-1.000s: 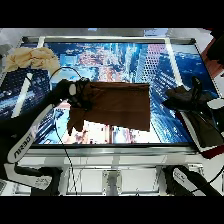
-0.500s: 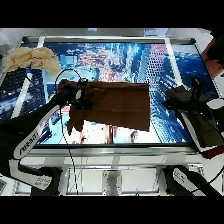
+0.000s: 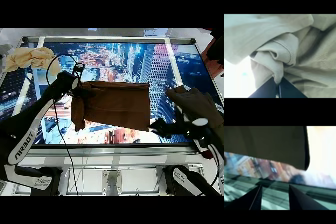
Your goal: Fold the shirts.
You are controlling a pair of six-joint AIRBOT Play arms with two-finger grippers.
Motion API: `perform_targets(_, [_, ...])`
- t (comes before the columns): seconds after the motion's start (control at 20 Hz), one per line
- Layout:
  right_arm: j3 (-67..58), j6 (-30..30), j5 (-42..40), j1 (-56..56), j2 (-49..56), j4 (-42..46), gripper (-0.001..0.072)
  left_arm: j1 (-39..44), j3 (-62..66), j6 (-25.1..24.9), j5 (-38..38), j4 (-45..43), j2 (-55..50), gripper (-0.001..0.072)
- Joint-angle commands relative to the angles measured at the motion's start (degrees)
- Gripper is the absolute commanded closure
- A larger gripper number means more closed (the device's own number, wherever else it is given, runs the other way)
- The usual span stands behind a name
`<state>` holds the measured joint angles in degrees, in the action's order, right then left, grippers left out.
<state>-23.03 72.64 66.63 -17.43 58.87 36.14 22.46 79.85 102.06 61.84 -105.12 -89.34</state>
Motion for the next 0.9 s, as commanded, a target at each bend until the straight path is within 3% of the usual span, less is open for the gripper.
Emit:
perform_targets(0.0, [9.6,1.4,-5.6,0.0,-0.2,-11.6,0.0345,0.0,1.0,-0.1,1.5,0.2,0.4,0.0695])
perform_targets(0.15, [12.5,4.3,-12.7,0.0,-0.1,-15.6,0.0361,0.0,1.0,-0.1,1.9,0.3,0.4,0.0695])
perform_targets(0.25, [12.7,4.5,-16.4,0.0,-0.1,-16.2,0.0461,0.0,1.0,-0.1,2.0,0.3,0.4,0.0695])
perform_targets(0.4, [12.7,4.5,-21.0,0.0,-0.1,-19.4,0.0461,0.0,1.0,-0.1,2.0,0.3,0.4,0.0695])
perform_targets(0.85, [12.7,4.1,-20.8,0.0,0.2,-19.5,0.0462,0.0,1.0,-0.1,2.1,0.3,0.4,0.0695])
